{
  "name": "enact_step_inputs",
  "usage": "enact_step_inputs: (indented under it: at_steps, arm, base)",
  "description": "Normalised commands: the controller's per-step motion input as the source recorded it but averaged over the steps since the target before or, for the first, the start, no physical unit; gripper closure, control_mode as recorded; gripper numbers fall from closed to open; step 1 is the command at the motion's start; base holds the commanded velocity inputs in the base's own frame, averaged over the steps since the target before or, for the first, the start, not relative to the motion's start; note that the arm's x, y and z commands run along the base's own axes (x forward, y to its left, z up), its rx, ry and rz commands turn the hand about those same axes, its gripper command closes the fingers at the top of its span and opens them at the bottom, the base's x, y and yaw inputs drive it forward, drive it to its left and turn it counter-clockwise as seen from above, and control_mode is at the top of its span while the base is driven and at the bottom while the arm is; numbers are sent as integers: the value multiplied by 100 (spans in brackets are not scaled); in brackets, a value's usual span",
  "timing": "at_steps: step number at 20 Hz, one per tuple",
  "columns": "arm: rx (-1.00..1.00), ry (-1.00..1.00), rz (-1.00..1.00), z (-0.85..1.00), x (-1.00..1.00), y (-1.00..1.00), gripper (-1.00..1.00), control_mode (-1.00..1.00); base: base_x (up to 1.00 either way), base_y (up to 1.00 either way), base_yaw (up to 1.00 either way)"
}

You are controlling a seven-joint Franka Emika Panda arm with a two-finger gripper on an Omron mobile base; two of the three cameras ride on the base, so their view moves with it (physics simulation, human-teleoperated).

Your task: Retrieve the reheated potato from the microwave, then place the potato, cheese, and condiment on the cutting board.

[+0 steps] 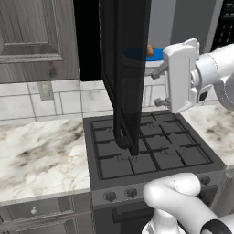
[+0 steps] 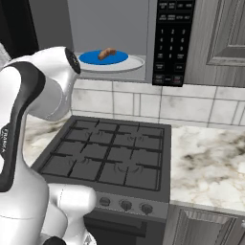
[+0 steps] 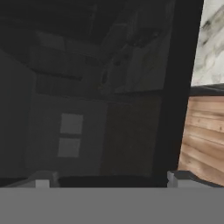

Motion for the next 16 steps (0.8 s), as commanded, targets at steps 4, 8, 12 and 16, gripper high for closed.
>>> enact_step_inputs:
  at_steps: [4,8,12,16]
  arm:
    - [-19,-4,-10,13,26,-48,-100,-100]
    - [-29,-15,-16,4,32,-39,-100,-100]
    - [-36,-32,-14,0,32,-33,-100,-100]
    - [-37,-36,-13,0,32,-31,-100,-100]
  base:
    - [0,0,0]
    - [0,0,0]
    - [0,0,0]
    - [0,0,0]
